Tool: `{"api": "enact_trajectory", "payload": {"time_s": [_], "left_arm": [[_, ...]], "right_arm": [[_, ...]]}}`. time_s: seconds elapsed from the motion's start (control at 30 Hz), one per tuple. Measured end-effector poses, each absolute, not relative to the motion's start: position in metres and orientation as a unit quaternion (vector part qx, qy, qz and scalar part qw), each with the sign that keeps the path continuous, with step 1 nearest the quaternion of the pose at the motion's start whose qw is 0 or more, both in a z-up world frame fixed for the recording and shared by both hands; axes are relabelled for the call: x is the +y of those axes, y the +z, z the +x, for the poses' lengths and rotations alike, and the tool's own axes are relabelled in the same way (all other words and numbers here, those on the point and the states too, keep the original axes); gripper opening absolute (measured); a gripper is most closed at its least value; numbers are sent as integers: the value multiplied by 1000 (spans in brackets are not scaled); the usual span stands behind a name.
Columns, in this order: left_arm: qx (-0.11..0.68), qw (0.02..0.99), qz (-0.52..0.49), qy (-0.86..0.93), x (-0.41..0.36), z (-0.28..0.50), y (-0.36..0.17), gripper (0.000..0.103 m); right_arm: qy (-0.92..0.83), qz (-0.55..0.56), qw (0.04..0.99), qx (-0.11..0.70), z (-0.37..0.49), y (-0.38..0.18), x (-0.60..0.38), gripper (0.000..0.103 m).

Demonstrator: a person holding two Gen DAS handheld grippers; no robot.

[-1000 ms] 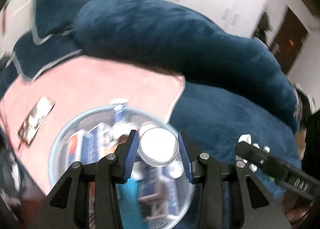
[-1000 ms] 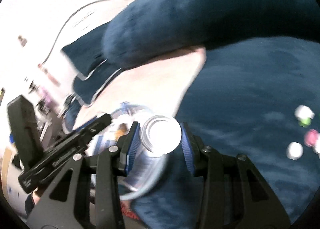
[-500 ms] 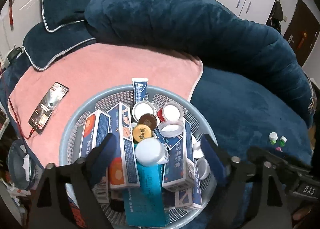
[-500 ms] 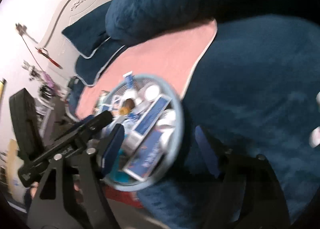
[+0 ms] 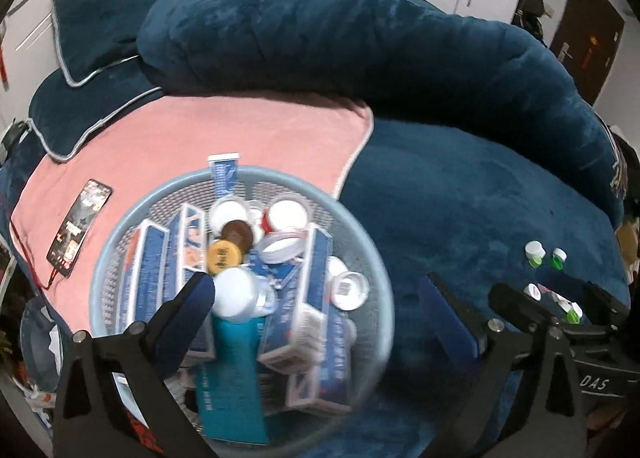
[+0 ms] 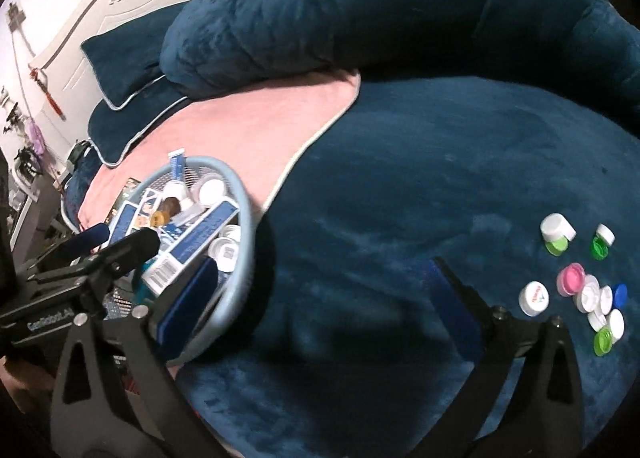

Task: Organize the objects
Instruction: 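Move both grippers back over the scattered caps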

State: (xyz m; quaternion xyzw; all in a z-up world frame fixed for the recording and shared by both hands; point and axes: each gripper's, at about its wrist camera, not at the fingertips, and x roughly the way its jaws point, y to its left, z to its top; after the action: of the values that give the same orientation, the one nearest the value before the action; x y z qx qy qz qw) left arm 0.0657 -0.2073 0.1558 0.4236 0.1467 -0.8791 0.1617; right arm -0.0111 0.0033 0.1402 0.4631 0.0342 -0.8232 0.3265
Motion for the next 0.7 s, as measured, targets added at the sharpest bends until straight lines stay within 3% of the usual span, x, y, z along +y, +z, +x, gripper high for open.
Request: {"api": "enact_trajectory", "payload": {"time_s": [0.7], "left_arm": [[97, 87, 481, -867, -114, 12, 132, 102]], "right_arm": [[-840, 483, 247, -11, -40, 126, 124, 103]]}}
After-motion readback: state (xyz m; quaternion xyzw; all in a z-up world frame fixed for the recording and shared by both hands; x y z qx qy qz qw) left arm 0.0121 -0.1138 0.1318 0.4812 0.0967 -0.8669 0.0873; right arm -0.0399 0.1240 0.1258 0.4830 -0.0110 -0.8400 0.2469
